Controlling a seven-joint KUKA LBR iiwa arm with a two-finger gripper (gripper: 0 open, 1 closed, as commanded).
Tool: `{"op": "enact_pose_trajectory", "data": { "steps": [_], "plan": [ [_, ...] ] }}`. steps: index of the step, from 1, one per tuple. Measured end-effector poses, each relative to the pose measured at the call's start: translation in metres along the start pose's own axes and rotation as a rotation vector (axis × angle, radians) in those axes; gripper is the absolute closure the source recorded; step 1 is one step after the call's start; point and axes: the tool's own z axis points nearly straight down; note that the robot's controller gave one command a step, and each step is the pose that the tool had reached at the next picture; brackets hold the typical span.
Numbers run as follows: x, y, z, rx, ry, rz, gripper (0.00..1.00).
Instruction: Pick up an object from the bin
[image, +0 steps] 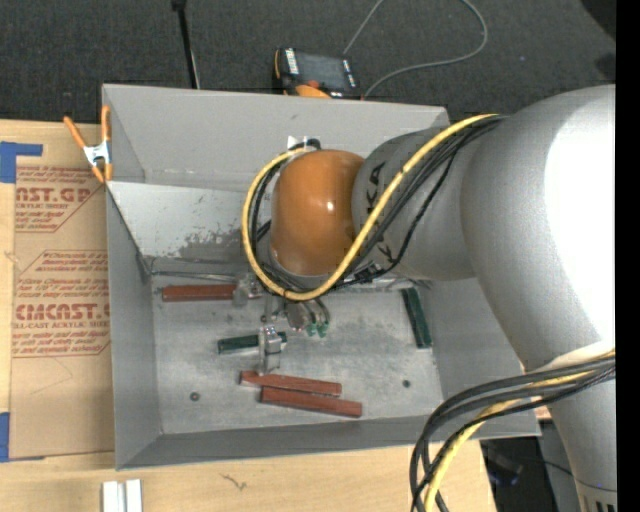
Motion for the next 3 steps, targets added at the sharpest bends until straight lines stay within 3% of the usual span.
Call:
{"op": "enact_pose_trajectory", "data": {
  "steps": [1,2,3],
  "plan": [
    [0.067,0.02,0.023,-0.002,-0.002,0.234,0.0],
    [0.066,0.019,0.021,-0.003,-0.006,0.234,1.0],
    [0.047,0.054,-0.116,-0.005,-0.015,0.191,1.0]
  ]
}}
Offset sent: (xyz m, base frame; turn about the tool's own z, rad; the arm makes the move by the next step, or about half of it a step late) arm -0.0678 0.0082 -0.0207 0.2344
